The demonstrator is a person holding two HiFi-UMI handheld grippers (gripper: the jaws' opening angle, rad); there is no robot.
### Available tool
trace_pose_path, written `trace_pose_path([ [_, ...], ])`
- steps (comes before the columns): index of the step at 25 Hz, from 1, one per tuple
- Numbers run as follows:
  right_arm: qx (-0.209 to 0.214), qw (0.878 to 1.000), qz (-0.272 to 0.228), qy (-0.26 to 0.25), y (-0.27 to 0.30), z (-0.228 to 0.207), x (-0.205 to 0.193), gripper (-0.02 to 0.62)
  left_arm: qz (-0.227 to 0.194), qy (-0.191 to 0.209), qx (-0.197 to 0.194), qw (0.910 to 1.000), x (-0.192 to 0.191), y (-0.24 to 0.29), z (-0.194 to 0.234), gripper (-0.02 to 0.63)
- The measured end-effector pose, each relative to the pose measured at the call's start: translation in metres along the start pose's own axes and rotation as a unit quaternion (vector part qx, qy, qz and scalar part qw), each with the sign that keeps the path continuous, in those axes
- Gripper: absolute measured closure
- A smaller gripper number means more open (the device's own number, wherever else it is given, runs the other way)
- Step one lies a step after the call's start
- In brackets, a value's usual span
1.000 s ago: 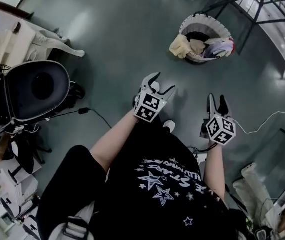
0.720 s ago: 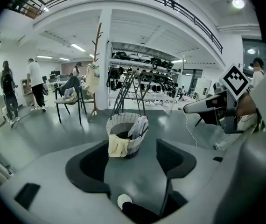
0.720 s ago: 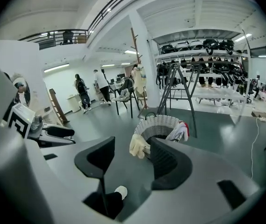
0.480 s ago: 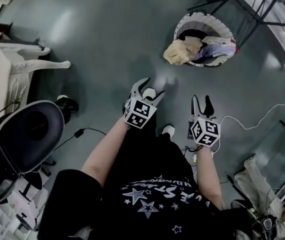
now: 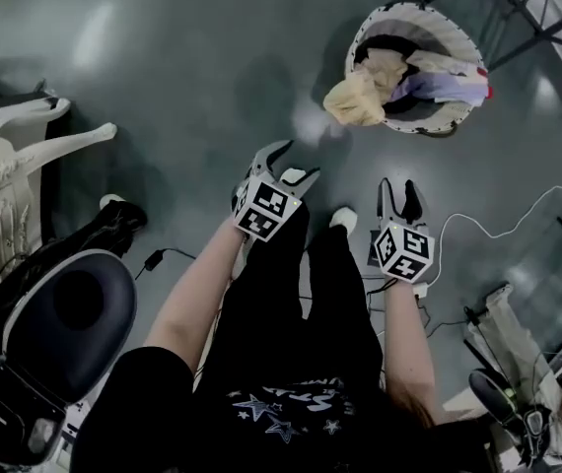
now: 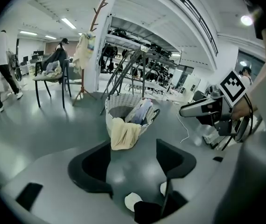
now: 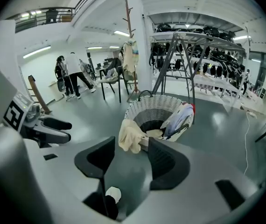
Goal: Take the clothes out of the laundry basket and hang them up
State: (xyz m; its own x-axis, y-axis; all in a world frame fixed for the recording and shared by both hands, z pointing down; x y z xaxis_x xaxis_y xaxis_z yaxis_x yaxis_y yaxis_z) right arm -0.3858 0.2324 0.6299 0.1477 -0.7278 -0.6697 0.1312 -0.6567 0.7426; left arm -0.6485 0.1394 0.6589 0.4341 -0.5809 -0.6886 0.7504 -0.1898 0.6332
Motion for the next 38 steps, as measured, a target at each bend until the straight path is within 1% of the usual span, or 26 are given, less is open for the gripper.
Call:
trace_pose_path([
  [3, 0.001, 1.000, 0.012, 0.002, 0.023, -0.005, -0.014, 0.360, 0.013, -0.005, -0.010, 0.9999, -0.012, 0.030, 0.017, 0.284],
  [6, 0.010, 1.000, 0.020, 0.015, 0.046, -0.010, -0.032, 0.360, 0.008, -0.015, -0.019, 0.9997, -0.023, 0.060, 0.031, 0.284],
  [9, 0.027, 0.999, 0.026, 0.021, 0.070, -0.012, -0.051, 0.360, 0.004, -0.025, -0.028, 0.9993, -0.037, 0.095, 0.047, 0.284],
  [14, 0.058, 0.998, 0.029, -0.004, 0.113, -0.017, -0.078, 0.362, 0.015, -0.036, -0.025, 0.9989, -0.062, 0.158, 0.080, 0.282],
  [18, 0.074, 0.997, 0.036, -0.007, 0.138, -0.027, -0.095, 0.364, 0.028, -0.046, -0.031, 0.9981, -0.077, 0.194, 0.103, 0.283],
  [24, 0.096, 0.995, 0.038, -0.012, 0.167, -0.042, -0.110, 0.367, 0.032, -0.055, -0.089, 0.9941, -0.087, 0.230, 0.125, 0.282],
  [30, 0.111, 0.993, 0.037, -0.022, 0.190, -0.047, -0.118, 0.367, 0.031, -0.056, -0.115, 0.9914, -0.085, 0.255, 0.144, 0.275],
  [32, 0.117, 0.992, 0.033, -0.024, 0.196, -0.046, -0.119, 0.367, 0.044, -0.042, -0.130, 0.9896, -0.083, 0.262, 0.148, 0.273],
  [34, 0.122, 0.992, 0.031, -0.027, 0.200, -0.044, -0.120, 0.367, 0.067, -0.027, -0.150, 0.9861, -0.082, 0.270, 0.148, 0.273],
  [36, 0.126, 0.991, 0.031, -0.028, 0.202, -0.043, -0.121, 0.367, 0.085, -0.028, -0.164, 0.9824, -0.083, 0.277, 0.148, 0.273],
  [38, 0.129, 0.991, 0.033, -0.031, 0.203, -0.042, -0.122, 0.367, 0.090, -0.038, -0.164, 0.9817, -0.081, 0.279, 0.150, 0.285],
])
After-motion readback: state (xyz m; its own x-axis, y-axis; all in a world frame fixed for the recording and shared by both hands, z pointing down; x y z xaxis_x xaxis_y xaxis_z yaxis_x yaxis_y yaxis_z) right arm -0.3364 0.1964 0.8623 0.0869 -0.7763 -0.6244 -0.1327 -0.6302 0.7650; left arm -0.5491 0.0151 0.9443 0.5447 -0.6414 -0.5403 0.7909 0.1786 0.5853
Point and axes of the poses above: the fingertips, and each gripper's own axes: y forward along the fingers, z to its left, x out of its top, the point moved 10 cm from there along -y, backward along the fingers, and after that the axes turned 9 degrees about -x, right-handed, at the moved point
